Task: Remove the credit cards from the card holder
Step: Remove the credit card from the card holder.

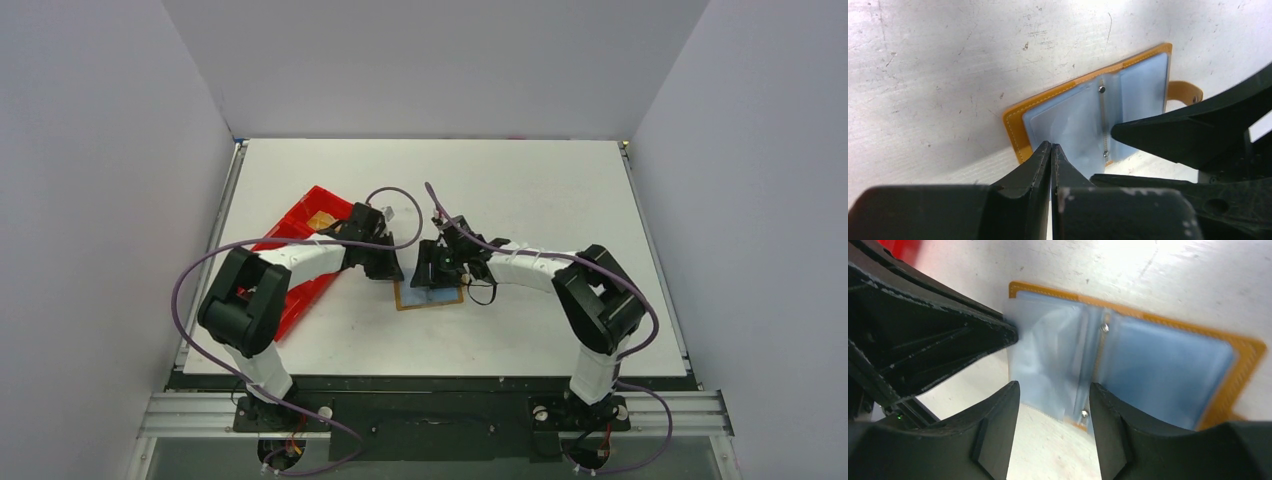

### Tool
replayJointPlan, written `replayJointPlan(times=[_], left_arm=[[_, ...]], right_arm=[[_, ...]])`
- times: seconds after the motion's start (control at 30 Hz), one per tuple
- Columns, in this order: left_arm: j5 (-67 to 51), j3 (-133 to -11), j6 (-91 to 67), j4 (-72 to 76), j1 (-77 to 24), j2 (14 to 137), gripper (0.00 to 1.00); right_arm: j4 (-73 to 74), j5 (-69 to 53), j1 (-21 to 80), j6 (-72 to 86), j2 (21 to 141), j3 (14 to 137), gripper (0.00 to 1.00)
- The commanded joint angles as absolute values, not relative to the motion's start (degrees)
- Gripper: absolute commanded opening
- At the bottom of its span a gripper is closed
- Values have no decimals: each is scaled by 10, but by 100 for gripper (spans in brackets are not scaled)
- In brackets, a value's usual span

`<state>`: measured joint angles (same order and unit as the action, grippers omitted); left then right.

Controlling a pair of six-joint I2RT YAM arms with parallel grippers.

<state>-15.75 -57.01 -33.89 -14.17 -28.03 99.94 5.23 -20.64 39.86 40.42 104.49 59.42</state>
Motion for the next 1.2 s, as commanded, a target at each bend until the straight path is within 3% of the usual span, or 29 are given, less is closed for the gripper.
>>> replayJointPlan(times=[0.0,0.4,1.17], left_arm=[[-142,-596,-361,-160,-280,960,0],[-168,-621,-418,-161,-291,947,0],[-163,-758,-503,-137,-334,1118,0]], right_arm=[[135,-139,397,375,978,620,51],[187,-68,393,361,912,618,51],[191,-30,359,354,842,547,51]])
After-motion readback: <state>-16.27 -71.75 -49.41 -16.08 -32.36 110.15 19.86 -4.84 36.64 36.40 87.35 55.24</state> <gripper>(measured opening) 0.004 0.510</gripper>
